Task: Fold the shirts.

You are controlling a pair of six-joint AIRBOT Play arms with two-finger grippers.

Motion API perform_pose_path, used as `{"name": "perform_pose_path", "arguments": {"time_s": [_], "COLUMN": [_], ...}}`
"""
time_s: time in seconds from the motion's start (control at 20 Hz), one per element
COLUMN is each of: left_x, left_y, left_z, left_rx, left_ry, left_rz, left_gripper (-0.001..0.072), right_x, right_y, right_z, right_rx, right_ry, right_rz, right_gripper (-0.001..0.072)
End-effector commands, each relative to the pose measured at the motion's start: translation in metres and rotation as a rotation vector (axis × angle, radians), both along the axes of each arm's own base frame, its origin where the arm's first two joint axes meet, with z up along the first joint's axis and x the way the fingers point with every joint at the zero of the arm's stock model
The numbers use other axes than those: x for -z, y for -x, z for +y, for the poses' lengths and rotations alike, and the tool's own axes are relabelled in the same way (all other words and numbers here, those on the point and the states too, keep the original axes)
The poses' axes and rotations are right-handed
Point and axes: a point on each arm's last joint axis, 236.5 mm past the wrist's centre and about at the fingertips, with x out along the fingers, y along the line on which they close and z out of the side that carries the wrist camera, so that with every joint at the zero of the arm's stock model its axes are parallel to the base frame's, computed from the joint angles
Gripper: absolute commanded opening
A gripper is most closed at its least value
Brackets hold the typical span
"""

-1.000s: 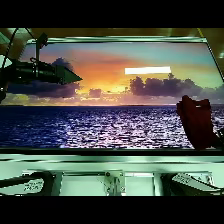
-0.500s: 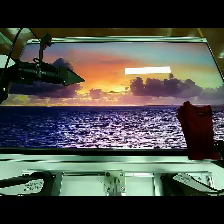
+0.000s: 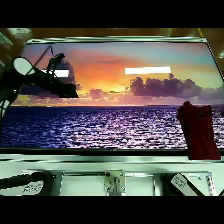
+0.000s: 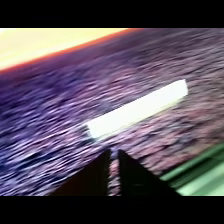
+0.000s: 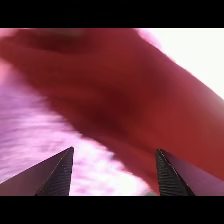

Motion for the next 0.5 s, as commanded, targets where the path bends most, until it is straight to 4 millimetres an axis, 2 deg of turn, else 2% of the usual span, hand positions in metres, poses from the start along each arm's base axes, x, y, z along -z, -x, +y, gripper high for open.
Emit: {"name": "perform_pose_path", "arguments": {"time_s": [0.0,0.05,0.15,0.3,0.45], "left_x": [0.027,0.034,0.042,0.042,0.042], "left_y": [0.006,0.01,0.012,0.01,0.01], "left_z": [0.008,0.0,-0.006,-0.003,0.0], "left_rx": [-0.001,0.021,0.028,0.02,0.015], "left_ry": [-0.234,-0.241,-0.242,-0.24,-0.241], "left_rz": [0.003,0.023,0.043,0.044,0.047], "left_gripper": [0.0697,0.0697,0.0697,0.0697,0.0697], "right_x": [-0.033,-0.019,0.008,0.028,0.03], "right_y": [-0.062,-0.064,-0.057,-0.049,-0.05], "right_z": [0.114,0.136,0.167,0.19,0.2], "right_rx": [-0.352,-0.401,-0.477,-0.552,-0.572], "right_ry": [0.109,0.127,0.109,0.081,0.069], "right_rz": [-0.078,-0.017,0.106,0.197,0.195], "right_gripper": [0.0624,0.0625,0.0626,0.0625,0.0626]}}
